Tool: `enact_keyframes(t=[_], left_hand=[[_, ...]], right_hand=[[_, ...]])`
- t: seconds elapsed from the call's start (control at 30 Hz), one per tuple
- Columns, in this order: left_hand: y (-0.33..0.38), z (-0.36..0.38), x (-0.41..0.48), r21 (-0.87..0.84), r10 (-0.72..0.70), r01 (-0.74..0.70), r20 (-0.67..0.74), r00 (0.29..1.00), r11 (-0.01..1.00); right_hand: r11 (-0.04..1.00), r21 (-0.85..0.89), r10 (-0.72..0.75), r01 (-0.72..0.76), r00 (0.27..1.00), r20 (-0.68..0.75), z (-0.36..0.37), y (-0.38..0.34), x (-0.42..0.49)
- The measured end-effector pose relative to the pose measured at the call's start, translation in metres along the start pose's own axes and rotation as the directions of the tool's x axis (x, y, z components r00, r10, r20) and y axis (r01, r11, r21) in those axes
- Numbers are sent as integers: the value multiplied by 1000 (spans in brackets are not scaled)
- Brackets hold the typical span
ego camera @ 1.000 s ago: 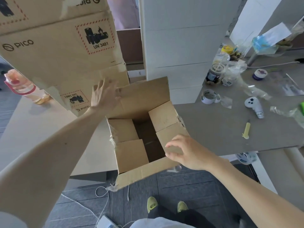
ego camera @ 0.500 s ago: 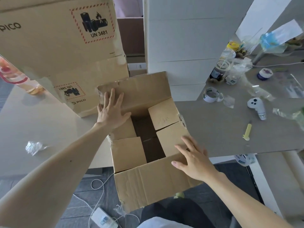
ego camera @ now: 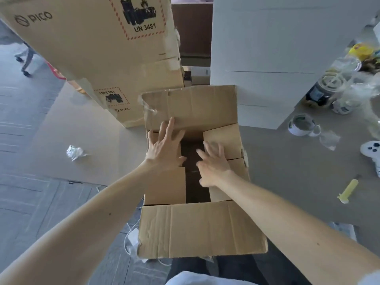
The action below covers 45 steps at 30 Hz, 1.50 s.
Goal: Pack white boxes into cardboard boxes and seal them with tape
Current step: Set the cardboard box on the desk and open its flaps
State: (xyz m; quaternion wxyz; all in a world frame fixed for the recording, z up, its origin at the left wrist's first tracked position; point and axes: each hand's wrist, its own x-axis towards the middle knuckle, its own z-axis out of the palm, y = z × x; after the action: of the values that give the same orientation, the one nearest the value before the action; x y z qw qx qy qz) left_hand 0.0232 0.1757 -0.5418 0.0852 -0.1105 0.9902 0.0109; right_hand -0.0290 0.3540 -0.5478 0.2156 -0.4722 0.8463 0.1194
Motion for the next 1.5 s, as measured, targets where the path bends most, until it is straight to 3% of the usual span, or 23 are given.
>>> enact_keyframes(t=[0.13, 0.27, 0.47, 0.57, 0.7, 0.87, 1.03, 1.17, 1.3, 1.5], left_hand=[[10, 2, -5, -31, -54, 59, 135, 989, 998], [20, 9, -2, 13, -105, 104, 171, 980, 994], [24, 5, -5, 85, -115, 102, 172, 978, 991], [23, 5, -5, 136, -65, 44, 160, 985, 990], [23, 12, -3, 211, 117, -153, 174, 978, 965], [20, 15, 3, 311, 179, -269, 289, 940, 911], [24, 11, 3, 397, 136, -254, 303, 943, 882], [23, -6, 3, 382, 168, -250, 233, 958, 890], [9, -42, -1, 228, 197, -248, 225, 954, 941], [-42, -101, -19, 159, 113, -144, 193, 975, 977]], right_hand=[[997, -72, 20, -22, 1000, -20, -6, 2, -10], [1000, -1, 26, -26, 986, -163, -31, 4, -32], [985, 3, 163, -170, 940, -298, -67, 50, -85], [965, -16, 251, -262, 937, -244, -61, 83, -106], [925, 27, 379, -380, 914, -143, -33, 113, -116], [914, 106, 393, -392, 919, 8, 8, 110, -109], [837, 416, 415, -355, 908, -60, 28, 77, -83], [866, 368, 404, -338, 907, -117, 41, 66, -72], [861, 406, 394, -308, 907, -148, 48, 65, -70], [803, 520, 413, -292, 901, -131, 49, 57, -66]])
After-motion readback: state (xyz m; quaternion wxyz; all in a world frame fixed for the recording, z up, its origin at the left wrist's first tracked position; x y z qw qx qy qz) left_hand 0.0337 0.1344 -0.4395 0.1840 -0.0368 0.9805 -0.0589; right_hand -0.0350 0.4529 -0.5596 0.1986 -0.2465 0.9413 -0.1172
